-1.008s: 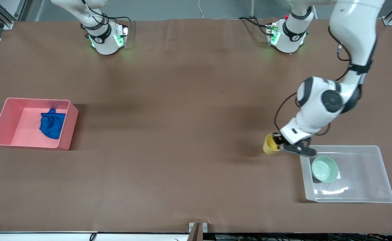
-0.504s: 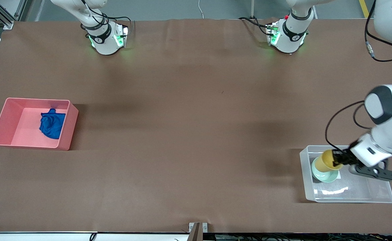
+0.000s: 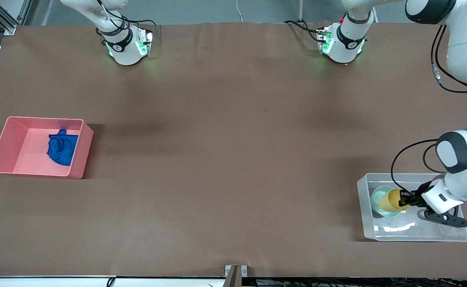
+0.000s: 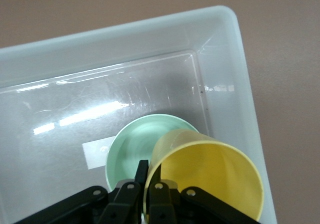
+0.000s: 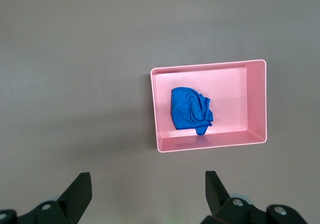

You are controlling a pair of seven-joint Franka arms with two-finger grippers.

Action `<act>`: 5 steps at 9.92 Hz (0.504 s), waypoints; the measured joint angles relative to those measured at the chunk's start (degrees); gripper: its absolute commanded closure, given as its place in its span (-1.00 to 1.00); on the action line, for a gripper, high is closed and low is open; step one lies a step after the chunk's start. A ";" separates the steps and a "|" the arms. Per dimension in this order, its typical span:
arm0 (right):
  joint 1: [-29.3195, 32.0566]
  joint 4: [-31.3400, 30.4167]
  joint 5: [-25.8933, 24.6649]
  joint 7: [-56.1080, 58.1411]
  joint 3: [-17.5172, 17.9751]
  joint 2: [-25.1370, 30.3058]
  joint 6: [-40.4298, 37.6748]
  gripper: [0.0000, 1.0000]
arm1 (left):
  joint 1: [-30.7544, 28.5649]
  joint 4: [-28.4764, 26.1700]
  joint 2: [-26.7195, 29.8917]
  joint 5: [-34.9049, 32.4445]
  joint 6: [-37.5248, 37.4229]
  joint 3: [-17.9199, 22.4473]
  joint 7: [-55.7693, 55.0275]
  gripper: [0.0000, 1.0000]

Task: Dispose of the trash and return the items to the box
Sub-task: 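Lower the yellow cup into the green bowl with the left gripper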

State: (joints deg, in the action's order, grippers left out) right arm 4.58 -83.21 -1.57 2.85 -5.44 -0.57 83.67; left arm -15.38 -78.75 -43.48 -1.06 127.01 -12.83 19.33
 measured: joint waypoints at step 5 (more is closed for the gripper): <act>-0.02 0.00 0.00 0.00 0.00 0.00 0.00 -1.00 | -0.07 0.74 -3.28 -1.05 5.46 0.00 0.00 -1.00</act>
State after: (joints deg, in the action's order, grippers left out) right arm 4.56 -83.21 -1.57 2.85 -5.44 -0.57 83.67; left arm -15.45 -78.01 -46.76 -2.11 132.47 -12.83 19.32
